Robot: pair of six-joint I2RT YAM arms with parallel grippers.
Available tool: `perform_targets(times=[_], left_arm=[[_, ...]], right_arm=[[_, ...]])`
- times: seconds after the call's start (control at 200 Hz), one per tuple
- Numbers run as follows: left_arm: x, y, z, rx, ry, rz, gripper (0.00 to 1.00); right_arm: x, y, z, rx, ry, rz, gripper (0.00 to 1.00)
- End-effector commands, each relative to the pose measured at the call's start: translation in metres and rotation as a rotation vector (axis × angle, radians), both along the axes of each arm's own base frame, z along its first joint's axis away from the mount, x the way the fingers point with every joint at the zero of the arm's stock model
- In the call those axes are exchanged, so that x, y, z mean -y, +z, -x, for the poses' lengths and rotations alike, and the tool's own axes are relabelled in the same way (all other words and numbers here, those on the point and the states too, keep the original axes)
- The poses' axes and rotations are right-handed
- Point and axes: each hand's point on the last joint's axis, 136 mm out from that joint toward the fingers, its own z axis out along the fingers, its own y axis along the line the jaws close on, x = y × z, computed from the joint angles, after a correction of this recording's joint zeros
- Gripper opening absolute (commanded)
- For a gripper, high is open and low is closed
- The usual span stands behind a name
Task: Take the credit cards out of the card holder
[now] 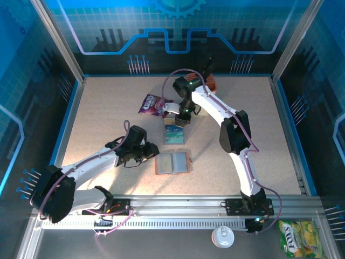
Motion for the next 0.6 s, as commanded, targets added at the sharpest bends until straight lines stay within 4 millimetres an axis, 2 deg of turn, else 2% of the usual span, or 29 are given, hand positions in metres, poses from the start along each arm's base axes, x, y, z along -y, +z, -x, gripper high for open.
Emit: perform_targets(times=[0.0,0.225,0.37,0.595], left_arm=[[0.001,-0.003,-0.003,-0.014,0.01,0.006,0.29],[0.004,-0.007,-0.002,-0.027,-0.011,0.016,0.29],[0.009,-0.012,0.003,-0.055,-0.037,0.036,0.26],[0.01,-0.021,0.008,-0.069,-0.027,0.063,0.23]], right_arm=[[-0.003,0.02,-0.005,0.039,-0.039,-0.031,0.17],[-0.018,0.034,0.001,0.087,-0.148,-0.105,0.2],[-0.032,0.042,0.004,0.081,-0.323,-0.18,0.24],[-0.046,0.04,0.033,0.03,-0.552,-0.243,0.26]])
